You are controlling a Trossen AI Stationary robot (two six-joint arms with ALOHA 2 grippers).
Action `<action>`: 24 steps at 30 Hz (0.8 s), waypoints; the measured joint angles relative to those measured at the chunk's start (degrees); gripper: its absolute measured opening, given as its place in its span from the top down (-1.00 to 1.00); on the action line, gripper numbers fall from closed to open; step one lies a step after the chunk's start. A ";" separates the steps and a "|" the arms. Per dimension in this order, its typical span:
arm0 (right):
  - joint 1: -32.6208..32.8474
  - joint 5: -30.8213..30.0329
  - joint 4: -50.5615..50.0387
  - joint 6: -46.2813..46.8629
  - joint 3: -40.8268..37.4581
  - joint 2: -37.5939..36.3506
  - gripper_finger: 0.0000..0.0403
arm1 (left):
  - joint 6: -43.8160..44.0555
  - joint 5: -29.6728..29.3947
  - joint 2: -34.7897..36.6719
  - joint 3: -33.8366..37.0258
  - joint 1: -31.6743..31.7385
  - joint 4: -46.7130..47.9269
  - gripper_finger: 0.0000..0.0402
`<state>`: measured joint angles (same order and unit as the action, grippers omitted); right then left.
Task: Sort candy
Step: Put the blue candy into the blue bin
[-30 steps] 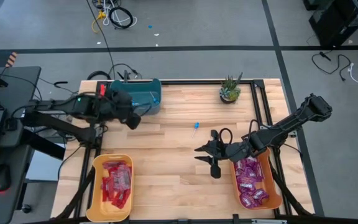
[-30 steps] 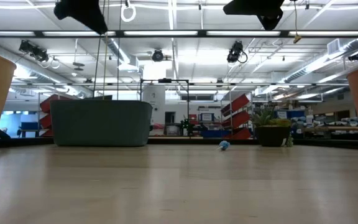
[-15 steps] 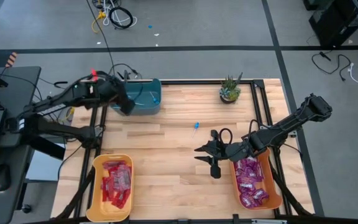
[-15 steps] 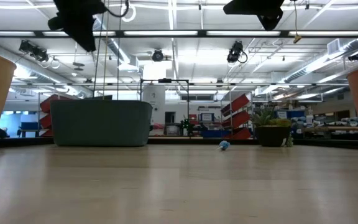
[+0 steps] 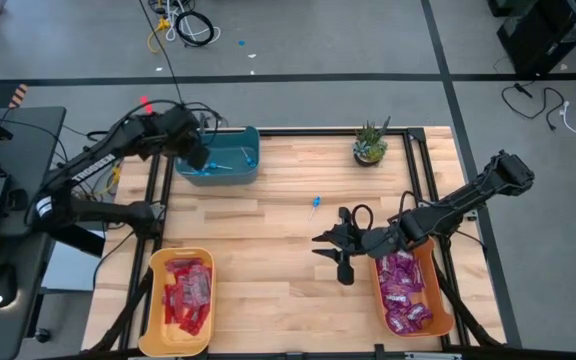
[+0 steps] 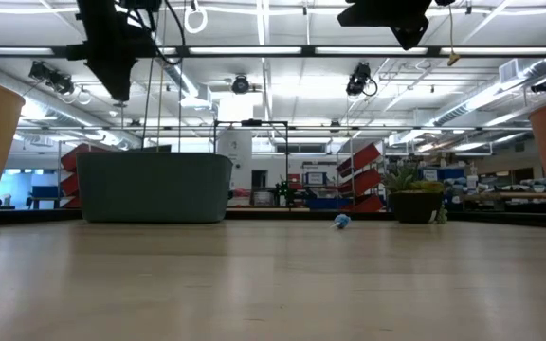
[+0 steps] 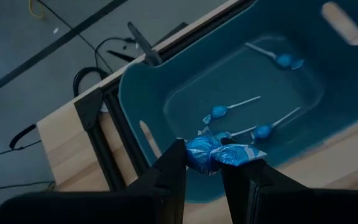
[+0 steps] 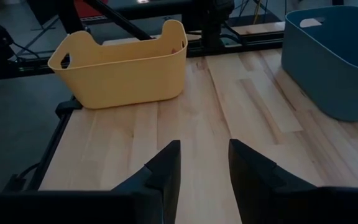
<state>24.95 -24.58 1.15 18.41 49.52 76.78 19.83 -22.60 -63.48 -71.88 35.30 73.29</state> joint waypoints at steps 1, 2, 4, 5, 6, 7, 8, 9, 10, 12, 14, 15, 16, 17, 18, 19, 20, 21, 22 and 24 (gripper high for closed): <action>0.00 0.00 0.02 -0.02 0.00 0.00 0.40 | -0.32 0.12 -0.69 0.00 0.62 -0.01 0.60; 0.00 0.00 0.03 -0.02 0.00 0.01 0.40 | -0.49 0.22 -1.37 0.00 1.12 0.00 0.60; 0.02 0.00 0.02 -0.02 -0.01 0.00 0.41 | -1.49 0.29 -2.67 0.00 2.03 -0.01 0.60; 0.02 0.00 -0.02 -0.04 -0.02 0.00 0.41 | -1.62 0.36 -3.30 0.00 2.32 -0.03 0.60; 0.02 0.00 0.00 -0.02 0.00 0.02 0.41 | -1.63 0.38 -3.88 0.00 2.59 -0.03 0.60; 0.02 0.00 0.00 -0.03 0.00 0.01 0.41 | -1.64 0.41 -4.44 0.00 2.89 -0.03 0.60; 0.02 0.00 -0.02 -0.04 0.00 -0.01 0.41 | -1.75 0.41 -4.96 0.00 3.15 -0.07 0.60; 0.02 0.00 -0.04 -0.04 -0.02 0.02 0.41 | -1.86 0.43 -5.42 0.00 3.41 -0.12 0.60; 0.02 0.00 -0.04 -0.04 0.00 0.02 0.41 | -2.00 0.43 -5.79 0.00 3.70 -0.13 0.60; 0.02 0.00 -0.02 -0.04 -0.02 0.01 0.41 | -2.63 0.43 -6.35 0.00 4.10 -0.17 0.60; 0.02 0.00 -0.04 -0.03 -0.02 0.02 0.41 | -2.79 0.43 -6.62 0.00 4.40 -0.35 0.60; 0.02 0.00 -0.02 -0.01 -0.02 0.02 0.41 | -2.79 0.63 -6.63 0.00 4.49 -0.63 0.60; 0.02 0.00 -0.02 0.01 -0.01 0.00 0.41 | -2.91 1.06 -6.62 0.00 4.59 -0.99 0.60; 0.02 0.00 -0.02 -0.01 -0.01 0.01 0.41 | -3.09 1.57 -6.62 0.00 4.65 -1.42 0.60; 0.02 0.00 -0.02 0.00 -0.02 0.02 0.41 | -3.21 2.37 -6.62 0.00 4.74 -2.04 0.60; 0.02 0.00 -0.04 0.01 -0.02 0.00 0.41 | -3.30 2.89 -6.64 0.00 4.82 -2.47 0.60; 0.02 0.00 -0.02 0.01 -0.01 0.01 0.41 | -3.33 2.94 -6.62 0.01 4.84 -2.41 0.60; 0.02 0.00 -0.03 0.02 -0.02 0.01 0.41 | -3.34 2.92 -6.62 0.21 4.84 -2.52 0.60; 0.03 0.00 -0.04 0.04 -0.02 0.02 0.41 | -3.34 2.93 -6.60 0.71 4.84 -3.04 0.60; 0.09 0.02 -0.04 0.28 -0.02 0.02 0.41 | -3.34 3.43 -6.58 2.33 4.86 -3.64 0.60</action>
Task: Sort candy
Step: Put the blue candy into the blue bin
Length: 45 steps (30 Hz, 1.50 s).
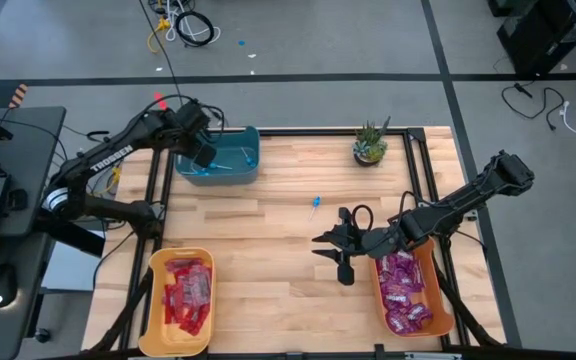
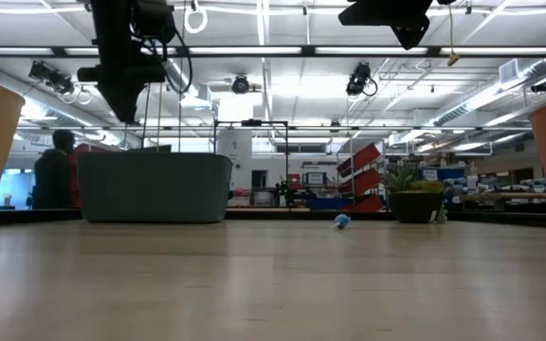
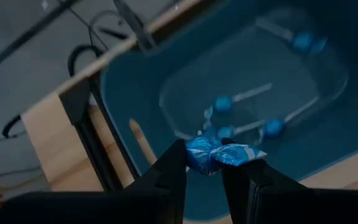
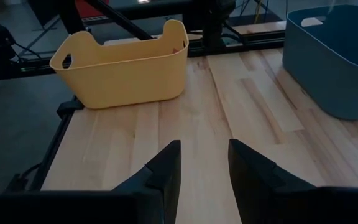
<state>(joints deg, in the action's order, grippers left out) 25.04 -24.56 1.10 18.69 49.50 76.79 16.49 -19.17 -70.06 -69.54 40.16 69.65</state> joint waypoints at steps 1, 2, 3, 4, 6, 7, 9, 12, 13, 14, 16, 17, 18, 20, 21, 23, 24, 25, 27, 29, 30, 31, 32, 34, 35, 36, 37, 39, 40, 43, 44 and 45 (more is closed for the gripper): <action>0.00 0.00 0.02 0.14 0.02 0.00 0.41 | -0.10 0.22 -0.02 1.10 0.00 0.14 0.60; 0.00 0.00 0.00 0.20 0.00 -0.02 0.41 | -0.44 0.31 -0.02 2.20 0.13 0.18 0.60; 0.00 0.00 0.00 0.20 0.00 0.00 0.41 | -0.86 0.35 -0.02 3.34 0.33 -0.03 0.60; 0.00 0.00 -0.02 0.20 0.00 -0.02 0.41 | -0.93 0.36 -0.02 4.50 0.52 -0.25 0.60; 0.00 0.00 0.00 0.21 0.00 0.00 0.41 | -1.11 0.40 -0.02 6.81 1.13 -1.41 0.60; 0.00 0.01 0.00 0.22 0.00 0.00 0.41 | -1.22 0.40 -0.02 7.65 1.47 -2.33 0.60; 0.00 0.02 0.01 0.22 0.00 0.00 0.41 | -1.34 0.41 -0.02 9.05 2.16 -3.68 0.60; 0.00 0.02 0.00 0.22 0.00 -0.01 0.41 | -2.36 2.18 -0.02 10.98 3.11 -7.39 0.60; 0.00 0.02 0.00 0.22 0.00 -0.02 0.41 | -2.59 2.97 -0.02 11.49 3.44 -8.46 0.60; 0.00 0.02 0.01 0.22 0.00 -0.01 0.41 | -2.74 3.65 -0.02 12.02 3.76 -9.25 0.60; 0.00 0.02 0.00 0.22 0.00 -0.02 0.41 | -2.78 4.38 -0.02 12.95 4.25 -10.77 0.60; 0.00 0.02 0.00 0.22 0.00 0.00 0.41 | -2.78 4.61 -0.02 13.45 4.43 -11.48 0.60; 0.00 0.02 0.00 0.22 0.00 0.00 0.41 | -2.78 4.69 -0.02 13.92 4.54 -11.94 0.60; 0.00 0.03 0.00 0.22 0.00 -0.01 0.41 | -2.79 4.73 -0.02 14.92 4.85 -12.72 0.60; 0.00 0.04 0.00 0.22 0.00 0.00 0.41 | -2.79 4.73 -0.02 15.33 4.94 -12.91 0.60; 0.00 0.04 0.00 0.22 0.00 0.00 0.41 | -2.80 4.71 -0.02 15.99 5.01 -13.18 0.60; 0.00 0.04 0.00 0.22 0.00 -0.02 0.41 | -2.78 4.70 -0.02 16.29 5.01 -13.29 0.60; 0.00 0.04 0.00 0.22 0.00 -0.01 0.41 | -2.79 4.67 -0.02 16.53 5.01 -13.32 0.60; 0.00 0.04 0.00 0.22 0.00 -0.02 0.41 | -2.78 4.56 -0.02 16.88 4.98 -13.66 0.59; 0.00 0.04 0.00 0.22 0.00 -0.02 0.41 | -2.78 4.45 -0.02 17.39 4.98 -14.78 0.57; 0.00 0.04 0.00 0.22 0.00 -0.01 0.41 | -2.78 4.43 -0.02 17.47 4.98 -15.02 0.56; 0.00 0.04 -0.01 0.22 0.00 -0.01 0.41 | -2.78 4.39 -0.02 17.55 4.98 -15.37 0.55; 0.00 0.04 -0.01 0.22 0.00 -0.02 0.41 | -2.78 4.38 0.00 17.71 4.98 -16.13 0.55; 0.00 0.05 0.00 0.22 0.00 -0.02 0.41 | -2.79 4.38 -0.02 17.83 4.98 -16.78 0.54; 0.00 0.04 0.00 0.22 0.00 -0.02 0.41 | -2.78 4.34 -0.02 17.84 4.98 -16.76 0.54; 0.00 0.07 -0.02 0.22 0.00 -0.02 0.41 | -2.78 4.12 -0.02 17.84 4.98 -16.93 0.54; 0.00 0.04 -0.02 0.22 0.00 0.00 0.41 | -2.78 3.96 -0.02 17.84 4.98 -17.27 0.53; 0.00 0.07 -0.02 0.22 0.00 -0.01 0.41 | -2.66 3.90 -0.02 17.84 4.98 -17.68 0.53; 0.00 0.07 -0.02 0.22 0.00 -0.02 0.41 | -2.62 3.88 -0.02 17.84 4.98 -17.62 0.53; 0.00 0.07 -0.02 0.22 0.01 -0.02 0.41 | -2.58 3.88 -0.02 17.84 4.98 -17.62 0.53; 0.00 0.06 -0.02 0.22 0.00 -0.02 0.41 | -2.58 3.86 -0.02 17.84 4.98 -17.62 0.53; 0.00 0.07 -0.03 0.22 0.00 -0.02 0.41 | -2.53 3.88 -0.02 17.84 4.98 -17.60 0.53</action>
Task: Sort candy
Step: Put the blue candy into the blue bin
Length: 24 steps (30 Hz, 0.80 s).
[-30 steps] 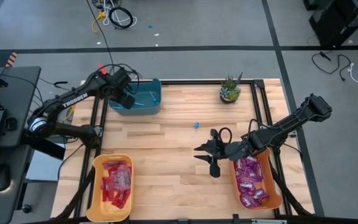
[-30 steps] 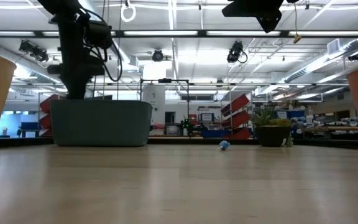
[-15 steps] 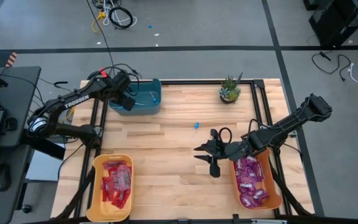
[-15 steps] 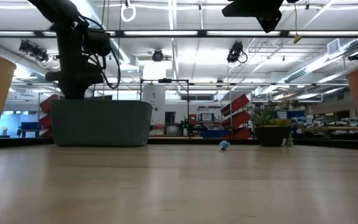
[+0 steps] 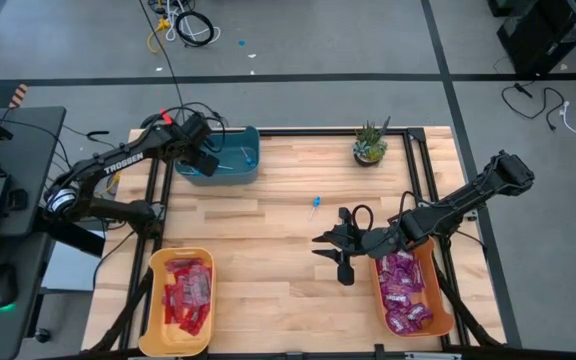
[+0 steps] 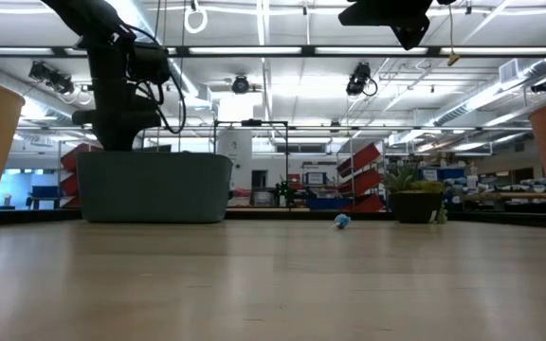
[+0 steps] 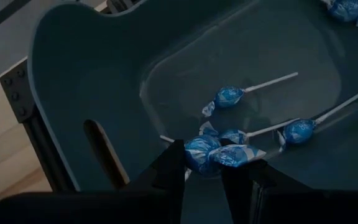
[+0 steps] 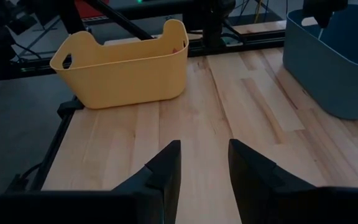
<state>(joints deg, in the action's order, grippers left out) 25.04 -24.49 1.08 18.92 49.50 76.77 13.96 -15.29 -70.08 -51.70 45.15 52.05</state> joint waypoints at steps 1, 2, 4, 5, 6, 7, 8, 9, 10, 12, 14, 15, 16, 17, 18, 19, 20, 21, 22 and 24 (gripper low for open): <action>0.00 0.00 0.00 0.00 0.00 0.00 0.41 | 0.07 -0.01 0.00 0.00 0.00 0.00 0.53; 0.00 0.00 0.00 0.00 0.02 0.00 0.41 | 0.11 0.00 0.00 0.00 0.00 0.00 0.53; 0.00 0.00 -0.02 0.00 0.02 0.00 0.41 | 0.14 0.00 0.00 0.00 0.00 0.00 0.53; 0.00 0.00 -0.02 0.00 0.00 0.00 0.41 | 0.15 0.00 0.00 0.00 0.00 0.00 0.53; 0.00 0.00 -0.01 0.00 0.00 0.00 0.41 | 0.17 0.00 0.00 0.00 0.00 0.00 0.53; 0.00 0.00 -0.02 0.00 0.00 0.00 0.41 | 0.18 0.00 0.00 0.00 0.00 0.00 0.53; 0.00 0.00 -0.02 0.00 0.00 0.00 0.41 | 0.18 0.00 0.00 0.00 0.00 0.00 0.52; 0.00 0.00 -0.02 0.00 0.00 0.00 0.41 | 0.20 0.00 0.00 0.00 0.00 0.01 0.51; 0.00 0.00 -0.02 0.00 0.00 0.00 0.41 | 0.28 0.00 0.00 0.00 0.00 0.02 0.50; 0.00 0.00 -0.02 0.00 0.00 0.00 0.41 | 0.46 0.02 0.00 0.00 0.00 0.02 0.46; 0.00 0.00 -0.02 0.00 0.00 0.00 0.41 | 0.75 0.02 0.00 0.00 0.00 0.04 0.39; 0.00 0.00 -0.01 0.00 0.00 0.00 0.41 | 1.04 0.02 0.00 0.00 0.00 0.06 0.36; 0.00 0.00 -0.02 0.00 0.00 0.00 0.41 | 1.08 0.02 0.00 0.00 0.00 0.09 0.33; 0.00 0.00 -0.02 0.00 0.00 0.00 0.41 | 1.08 0.02 0.00 0.00 0.00 0.09 0.30; 0.00 0.00 -0.02 0.00 0.00 0.00 0.41 | 1.08 0.02 0.00 0.00 0.00 0.09 0.28; 0.00 0.00 -0.02 0.01 0.00 0.00 0.41 | 1.08 0.02 0.00 0.00 0.00 0.09 0.26; 0.00 0.00 -0.01 0.01 0.00 0.00 0.41 | 1.08 0.02 0.00 0.00 0.00 0.09 0.25; 0.00 0.00 -0.02 0.02 0.00 0.00 0.41 | 1.08 0.03 0.00 0.00 0.00 0.09 0.24; 0.00 0.00 -0.02 0.02 0.00 0.00 0.41 | 1.08 0.02 0.00 0.00 0.00 0.09 0.24; 0.00 0.00 -0.02 0.18 0.00 0.00 0.41 | 1.08 0.04 0.00 0.00 0.00 0.09 0.23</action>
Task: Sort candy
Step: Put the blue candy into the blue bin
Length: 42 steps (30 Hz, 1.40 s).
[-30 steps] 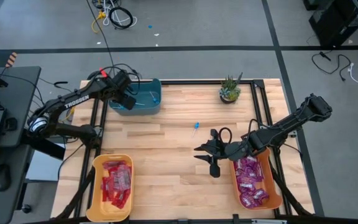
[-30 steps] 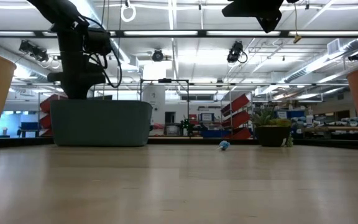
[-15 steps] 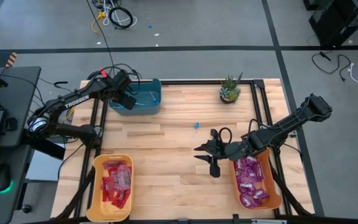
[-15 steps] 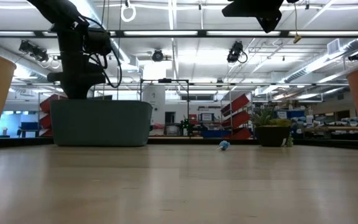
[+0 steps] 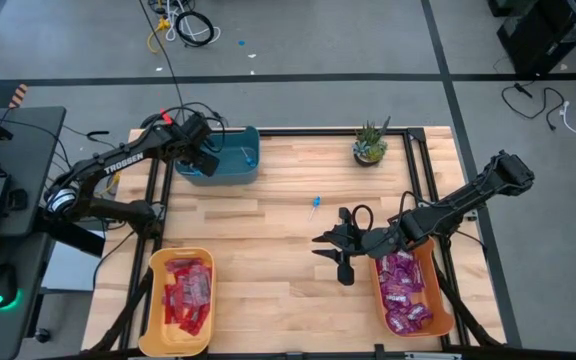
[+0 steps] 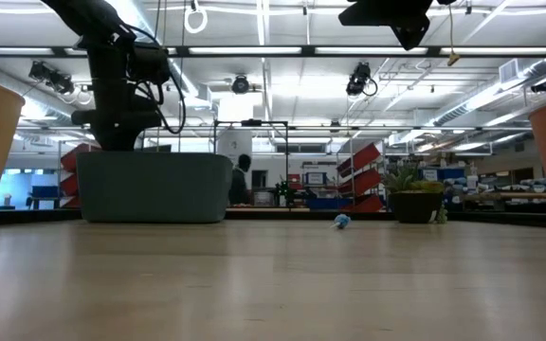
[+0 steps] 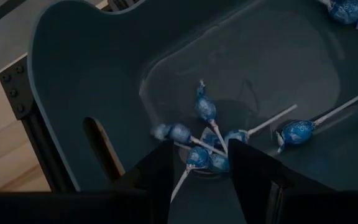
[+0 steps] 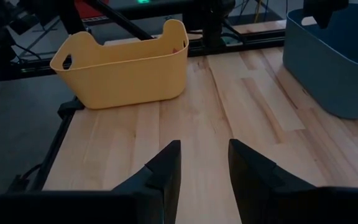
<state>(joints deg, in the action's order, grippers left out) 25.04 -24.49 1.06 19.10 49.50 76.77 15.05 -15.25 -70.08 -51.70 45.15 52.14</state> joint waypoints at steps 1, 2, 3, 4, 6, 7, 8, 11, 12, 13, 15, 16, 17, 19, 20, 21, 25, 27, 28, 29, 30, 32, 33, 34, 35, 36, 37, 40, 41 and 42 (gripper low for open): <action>0.00 0.00 -0.03 0.22 0.00 0.00 0.41 | 0.00 0.00 0.00 0.00 0.00 0.01 0.23; 0.00 0.00 -0.12 0.26 0.01 0.00 0.41 | 0.00 0.00 0.00 0.00 0.00 0.02 0.23; 0.00 0.00 -0.30 0.31 0.00 0.00 0.41 | 0.00 0.00 0.00 0.00 0.00 0.02 0.23; 0.00 0.00 -0.51 0.50 0.00 0.00 0.41 | 0.00 0.00 0.00 0.00 0.00 0.01 0.23; 0.00 0.02 -0.94 1.00 0.00 0.00 0.41 | -0.08 0.02 0.00 0.00 0.00 0.02 0.23; 0.00 0.00 -1.20 1.38 0.00 0.00 0.41 | -0.40 0.01 0.00 0.00 0.00 0.02 0.23; -0.06 0.00 -1.45 1.61 0.00 0.00 0.41 | -0.64 0.02 0.02 0.00 0.00 0.02 0.23; -0.07 0.00 -1.67 1.76 0.00 0.00 0.41 | -0.72 0.87 0.13 -0.20 0.00 0.17 0.23; -0.07 0.00 -1.66 1.76 0.00 0.00 0.41 | -0.75 1.16 0.13 -0.55 0.00 0.30 0.23; -0.08 0.00 -1.66 1.76 0.00 0.00 0.41 | -0.87 1.32 0.13 -1.05 -0.04 0.28 0.23; -0.34 0.00 -1.66 1.76 0.00 0.00 0.41 | -2.08 1.72 0.45 -2.32 -0.04 0.13 0.23; -0.51 0.00 -1.68 1.76 0.00 0.00 0.41 | -3.02 2.06 0.69 -3.06 -0.23 0.14 0.23; -0.70 0.00 -1.66 1.76 0.00 0.00 0.41 | -3.38 2.08 0.98 -3.81 -0.47 0.10 0.23; -0.93 0.00 -1.72 1.76 0.01 0.00 0.41 | -3.55 2.11 1.71 -5.40 -1.07 0.13 0.23; -1.03 -0.02 -1.70 1.76 0.00 0.00 0.41 | -3.66 2.26 2.15 -6.31 -1.41 0.12 0.23; -1.11 -0.02 -1.76 1.76 0.00 0.00 0.41 | -3.67 2.41 2.53 -7.28 -1.84 0.06 0.23; -1.14 -0.02 -4.73 1.50 0.00 -0.02 0.41 | -2.74 5.56 3.79 -10.38 -4.79 -0.27 0.23; -1.14 -0.02 -7.07 1.86 0.00 -0.02 0.41 | -2.56 8.39 3.97 -11.19 -7.23 -1.19 0.23; -1.15 -0.02 -8.03 2.22 0.00 -0.02 0.41 | -2.55 9.59 3.96 -11.34 -8.71 -2.00 0.24; -1.18 -0.02 -8.91 2.62 0.00 -0.02 0.41 | -2.52 10.50 3.96 -11.43 -10.39 -2.82 0.24; -1.18 -0.02 -9.54 3.01 0.00 -0.02 0.41 | -2.50 10.86 3.93 -11.43 -12.15 -3.58 0.24; -1.17 -0.02 -9.86 3.23 0.00 -0.02 0.41 | -1.85 11.02 3.93 -11.43 -16.02 -5.58 0.24; -1.18 -0.03 -9.85 3.23 0.00 -0.03 0.41 | -1.13 11.04 3.85 -11.43 -18.07 -6.99 0.24; -1.14 -0.02 -9.84 3.23 0.00 -0.07 0.41 | -0.38 11.02 3.80 -11.43 -20.09 -8.45 0.24; -1.09 -0.02 -9.86 3.23 0.00 -0.07 0.41 | 0.34 10.98 3.79 -11.43 -22.06 -9.96 0.24; -1.01 -0.02 -9.88 3.23 0.00 -0.07 0.41 | 0.99 10.91 3.78 -11.43 -24.07 -11.55 0.24; -0.91 -0.04 -9.94 3.23 0.00 -0.10 0.41 | 1.69 10.70 3.78 -11.43 -26.09 -13.16 0.24; -0.33 -0.03 -10.90 3.17 0.00 -0.96 0.41 | 3.12 8.39 3.78 -11.43 -31.95 -17.17 0.24; -0.04 -0.04 -11.80 3.26 0.00 -1.60 0.41 | 3.51 6.89 3.78 -11.43 -33.86 -18.21 0.24; 0.28 -0.05 -13.09 3.43 0.00 -2.29 0.41 | 3.81 5.36 3.78 -11.43 -35.72 -19.19 0.24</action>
<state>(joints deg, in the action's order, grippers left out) 25.32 -24.54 -12.03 22.53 49.50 74.48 18.86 -9.88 -66.30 -63.13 9.42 32.95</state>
